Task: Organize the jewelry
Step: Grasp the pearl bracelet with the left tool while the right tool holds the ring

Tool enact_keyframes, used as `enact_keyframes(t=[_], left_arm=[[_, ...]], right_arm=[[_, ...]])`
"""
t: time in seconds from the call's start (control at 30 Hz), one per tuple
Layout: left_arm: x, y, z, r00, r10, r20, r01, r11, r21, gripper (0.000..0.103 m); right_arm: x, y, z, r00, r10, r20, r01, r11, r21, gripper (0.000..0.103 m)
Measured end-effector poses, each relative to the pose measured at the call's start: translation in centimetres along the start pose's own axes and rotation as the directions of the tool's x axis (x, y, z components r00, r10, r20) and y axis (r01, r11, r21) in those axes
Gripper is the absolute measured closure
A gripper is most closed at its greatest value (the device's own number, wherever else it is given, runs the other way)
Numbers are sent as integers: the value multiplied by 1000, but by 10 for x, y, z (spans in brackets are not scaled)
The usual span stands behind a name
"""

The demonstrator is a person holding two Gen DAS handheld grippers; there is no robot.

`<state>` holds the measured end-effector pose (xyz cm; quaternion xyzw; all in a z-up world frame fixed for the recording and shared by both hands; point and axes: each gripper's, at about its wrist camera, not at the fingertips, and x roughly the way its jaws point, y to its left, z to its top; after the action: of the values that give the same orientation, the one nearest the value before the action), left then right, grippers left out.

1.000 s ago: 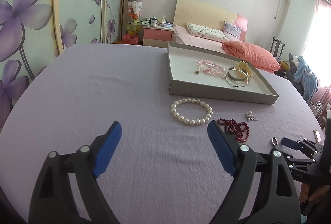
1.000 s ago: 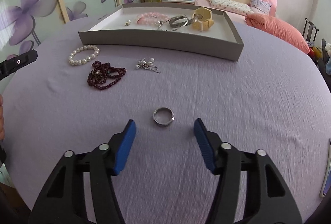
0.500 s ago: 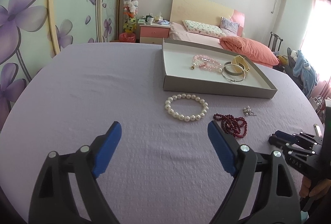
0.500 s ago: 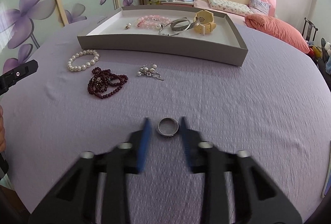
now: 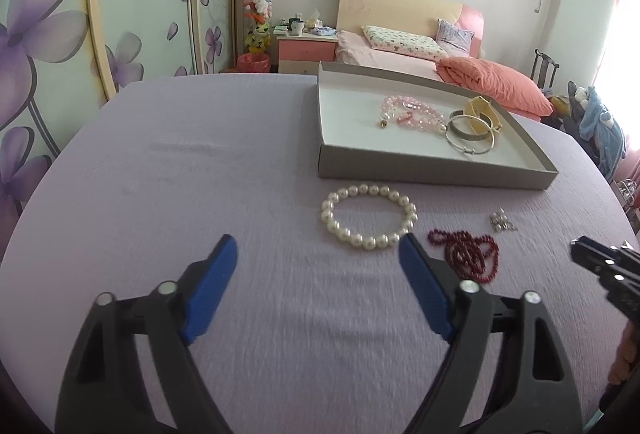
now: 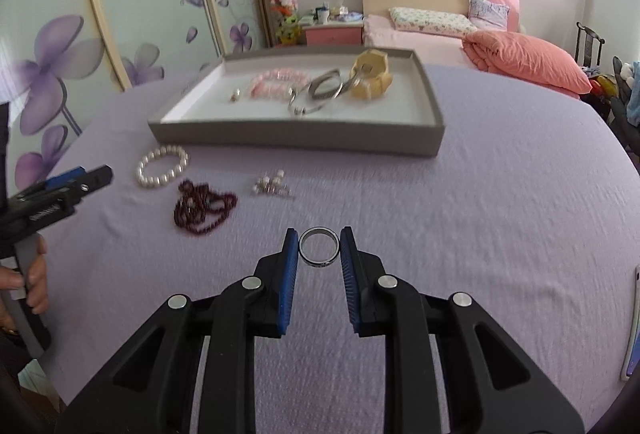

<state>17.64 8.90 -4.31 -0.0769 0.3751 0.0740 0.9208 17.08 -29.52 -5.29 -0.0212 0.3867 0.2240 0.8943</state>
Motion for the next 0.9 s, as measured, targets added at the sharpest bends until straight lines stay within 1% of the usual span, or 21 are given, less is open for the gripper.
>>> enact_keyframes(t=[0.13, 0.3, 0.37, 0.5, 0.57, 0.63, 0.67, 0.7, 0.73, 0.8, 0.83, 0.9], left_arm=[[14, -2, 7, 1000, 16, -12, -16, 1000, 7, 33], [32, -8, 15, 999, 25, -41, -24, 999, 22, 43], [41, -10, 18, 998, 27, -60, -26, 999, 30, 51], [54, -15, 23, 996, 37, -84, -34, 999, 41, 56], [58, -17, 23, 995, 37, -97, -33, 999, 42, 62], [64, -18, 22, 992, 37, -118, -32, 999, 43, 65], [63, -20, 23, 993, 37, -114, -32, 998, 47, 69], [64, -21, 23, 992, 31, -119, -26, 999, 46, 71], [64, -22, 23, 992, 41, -117, -35, 998, 54, 73], [65, -23, 23, 992, 51, -118, -44, 997, 63, 82], [65, -23, 23, 992, 44, -118, -37, 997, 65, 91], [63, -23, 22, 992, 41, -117, -34, 997, 66, 93]], right_arm=[[-3, -6, 8, 1000, 3, 21, -3, 1000, 14, 81], [1, -9, 11, 1000, 7, 22, -7, 1000, 15, 81], [3, -8, 11, 1000, 9, 20, -10, 1000, 13, 81], [4, -9, 12, 1000, 15, 18, -15, 1000, 11, 81], [5, -9, 13, 1000, 18, 17, -18, 1000, 9, 81], [6, -8, 13, 1000, 22, 15, -22, 1000, 9, 81], [6, -8, 12, 1000, 23, 15, -23, 1000, 9, 81], [6, -8, 13, 1000, 23, 15, -23, 1000, 9, 81], [6, -8, 13, 1000, 24, 15, -24, 1000, 9, 81], [6, -8, 13, 999, 28, 16, -29, 1000, 12, 81], [6, -7, 13, 999, 30, 18, -30, 999, 12, 81], [4, -6, 12, 999, 35, 21, -35, 999, 13, 81]])
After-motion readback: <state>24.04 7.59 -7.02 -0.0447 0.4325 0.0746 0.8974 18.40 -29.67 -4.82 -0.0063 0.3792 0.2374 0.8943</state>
